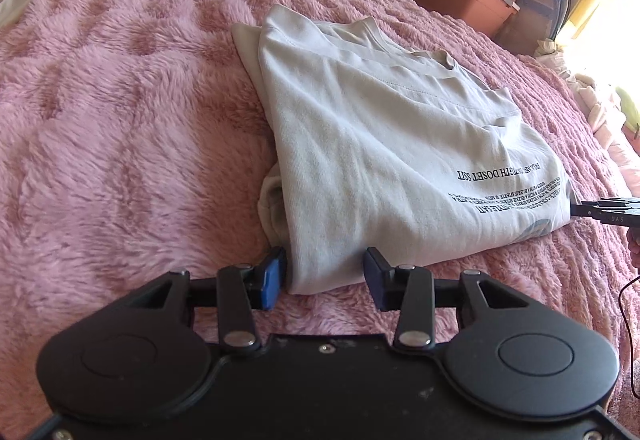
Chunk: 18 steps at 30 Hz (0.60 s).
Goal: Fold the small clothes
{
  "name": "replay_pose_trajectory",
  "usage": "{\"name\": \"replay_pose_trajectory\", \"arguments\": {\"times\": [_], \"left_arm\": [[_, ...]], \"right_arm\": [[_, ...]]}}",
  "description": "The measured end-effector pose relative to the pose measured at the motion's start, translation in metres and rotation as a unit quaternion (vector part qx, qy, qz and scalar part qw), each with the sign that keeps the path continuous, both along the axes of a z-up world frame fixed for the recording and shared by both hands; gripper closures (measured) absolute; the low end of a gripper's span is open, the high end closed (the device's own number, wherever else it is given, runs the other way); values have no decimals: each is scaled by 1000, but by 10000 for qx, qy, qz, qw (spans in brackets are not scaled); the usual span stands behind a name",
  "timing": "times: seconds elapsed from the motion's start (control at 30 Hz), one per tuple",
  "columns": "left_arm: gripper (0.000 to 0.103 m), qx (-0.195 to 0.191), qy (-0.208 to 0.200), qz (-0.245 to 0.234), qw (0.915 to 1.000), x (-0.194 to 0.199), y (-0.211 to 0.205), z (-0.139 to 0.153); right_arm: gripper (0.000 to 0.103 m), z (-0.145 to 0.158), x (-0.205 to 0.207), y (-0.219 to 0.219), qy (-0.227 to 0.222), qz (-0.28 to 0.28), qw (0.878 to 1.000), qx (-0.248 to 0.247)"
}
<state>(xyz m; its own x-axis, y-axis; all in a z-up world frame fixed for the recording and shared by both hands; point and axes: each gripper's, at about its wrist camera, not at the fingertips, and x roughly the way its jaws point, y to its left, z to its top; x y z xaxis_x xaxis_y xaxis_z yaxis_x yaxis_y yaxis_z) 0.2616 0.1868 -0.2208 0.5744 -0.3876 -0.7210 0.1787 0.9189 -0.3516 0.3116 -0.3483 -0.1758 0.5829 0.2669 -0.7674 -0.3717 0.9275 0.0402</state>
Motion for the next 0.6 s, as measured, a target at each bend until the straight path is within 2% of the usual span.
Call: {"name": "replay_pose_trajectory", "arguments": {"times": [0.03, 0.13, 0.17, 0.2, 0.27, 0.33, 0.43, 0.5, 0.6], "left_arm": [[64, 16, -3, -40, 10000, 1, -2, -1], [68, 121, -42, -113, 9999, 0, -5, -2], [78, 165, -70, -122, 9998, 0, -6, -1], [85, 205, -70, -102, 9997, 0, -5, 0], [90, 161, -24, -14, 9999, 0, -2, 3], [92, 211, -8, 2, 9998, -2, 0, 12], [96, 676, 167, -15, 9976, -4, -4, 18], [96, 691, 446, 80, 9966, 0, -2, 10], [95, 597, 737, 272, 9951, 9, 0, -5]], "right_arm": [[87, 0, 1, -1, 36, -68, 9999, 74], [91, -3, 3, -4, 163, -206, 9993, 256], [92, -3, 3, -5, 187, -232, 9991, 304], [93, -3, 3, -6, 192, -252, 9990, 324], [94, 1, 1, -7, 141, -323, 9987, 372], [95, 9, -2, -8, 29, -391, 9983, 430], [96, 23, -9, -12, -102, -407, 9981, 442], [96, 23, -9, -15, -32, -449, 9981, 429], [96, 8, -3, -18, 205, -516, 9975, 447]]}}
